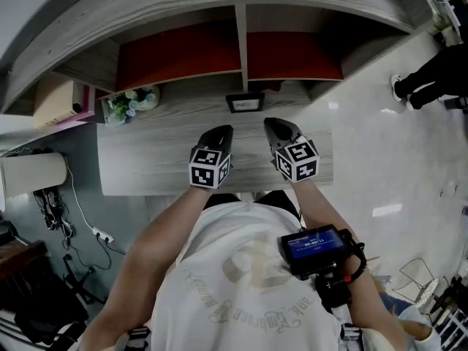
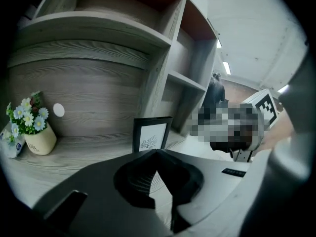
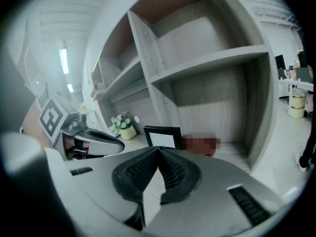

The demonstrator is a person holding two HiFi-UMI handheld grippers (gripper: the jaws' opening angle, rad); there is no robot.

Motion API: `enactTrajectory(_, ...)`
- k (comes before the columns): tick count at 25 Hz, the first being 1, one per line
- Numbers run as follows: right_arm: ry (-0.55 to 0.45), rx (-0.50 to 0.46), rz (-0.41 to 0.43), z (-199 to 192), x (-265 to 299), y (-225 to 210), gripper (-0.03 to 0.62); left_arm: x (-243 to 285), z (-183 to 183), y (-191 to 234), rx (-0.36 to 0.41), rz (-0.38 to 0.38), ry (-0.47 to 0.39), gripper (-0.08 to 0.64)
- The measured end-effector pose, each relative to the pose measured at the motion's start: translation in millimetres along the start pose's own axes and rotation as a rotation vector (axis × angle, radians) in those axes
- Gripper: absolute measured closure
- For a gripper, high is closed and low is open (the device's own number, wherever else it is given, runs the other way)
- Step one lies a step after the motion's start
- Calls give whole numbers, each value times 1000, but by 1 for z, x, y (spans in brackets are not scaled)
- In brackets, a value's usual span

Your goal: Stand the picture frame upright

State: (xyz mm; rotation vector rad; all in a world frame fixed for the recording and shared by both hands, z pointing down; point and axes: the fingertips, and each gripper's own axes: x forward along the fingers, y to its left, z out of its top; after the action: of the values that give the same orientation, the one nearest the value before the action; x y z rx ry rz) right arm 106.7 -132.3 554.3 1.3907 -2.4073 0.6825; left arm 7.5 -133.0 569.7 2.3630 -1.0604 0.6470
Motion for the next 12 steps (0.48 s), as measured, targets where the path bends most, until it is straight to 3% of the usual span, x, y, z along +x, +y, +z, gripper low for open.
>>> enactTrajectory(12,-106,39,110,14,-57,26,589,-69,10,-7,-37,-52,-117,558)
